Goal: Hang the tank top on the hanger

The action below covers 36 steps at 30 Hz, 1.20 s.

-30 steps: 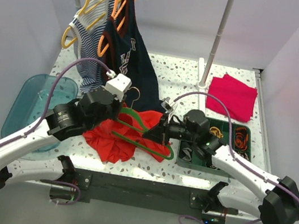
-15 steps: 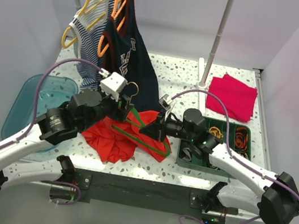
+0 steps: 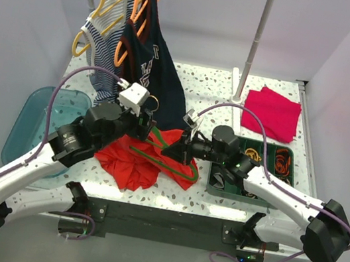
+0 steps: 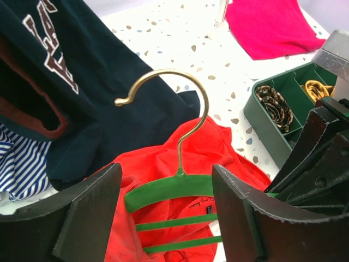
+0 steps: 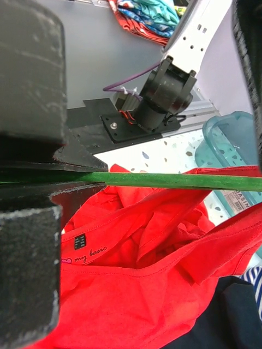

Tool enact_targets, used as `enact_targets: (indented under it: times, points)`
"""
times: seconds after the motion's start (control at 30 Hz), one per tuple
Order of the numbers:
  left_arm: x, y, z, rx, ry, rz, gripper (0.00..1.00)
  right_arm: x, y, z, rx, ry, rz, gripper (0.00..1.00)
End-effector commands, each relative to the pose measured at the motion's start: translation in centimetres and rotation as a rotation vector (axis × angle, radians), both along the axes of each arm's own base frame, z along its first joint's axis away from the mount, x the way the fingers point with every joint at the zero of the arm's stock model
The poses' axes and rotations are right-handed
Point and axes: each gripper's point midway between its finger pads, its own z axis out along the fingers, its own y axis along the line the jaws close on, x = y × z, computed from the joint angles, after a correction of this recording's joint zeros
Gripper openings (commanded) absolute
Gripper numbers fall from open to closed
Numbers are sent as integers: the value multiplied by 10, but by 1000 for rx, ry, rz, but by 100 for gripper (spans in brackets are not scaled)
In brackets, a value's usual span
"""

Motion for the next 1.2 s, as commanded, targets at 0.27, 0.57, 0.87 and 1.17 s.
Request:
enact_targets:
  times: [0.27, 0.57, 0.87, 1.17]
  points:
    - [-22, 17, 5, -101, -38, -116, 89, -3, 0, 28, 40, -93, 25, 0]
    - [-9, -15, 1, -167, 6, -202, 86, -3, -2, 35, 49, -110, 20, 0]
    - [19, -28, -8, -143, 25, -159, 71, 5, 4, 35, 47, -114, 5, 0]
    - [27, -19, -16, -111, 13, -102, 10, 16, 7, 25, 18, -114, -28, 0]
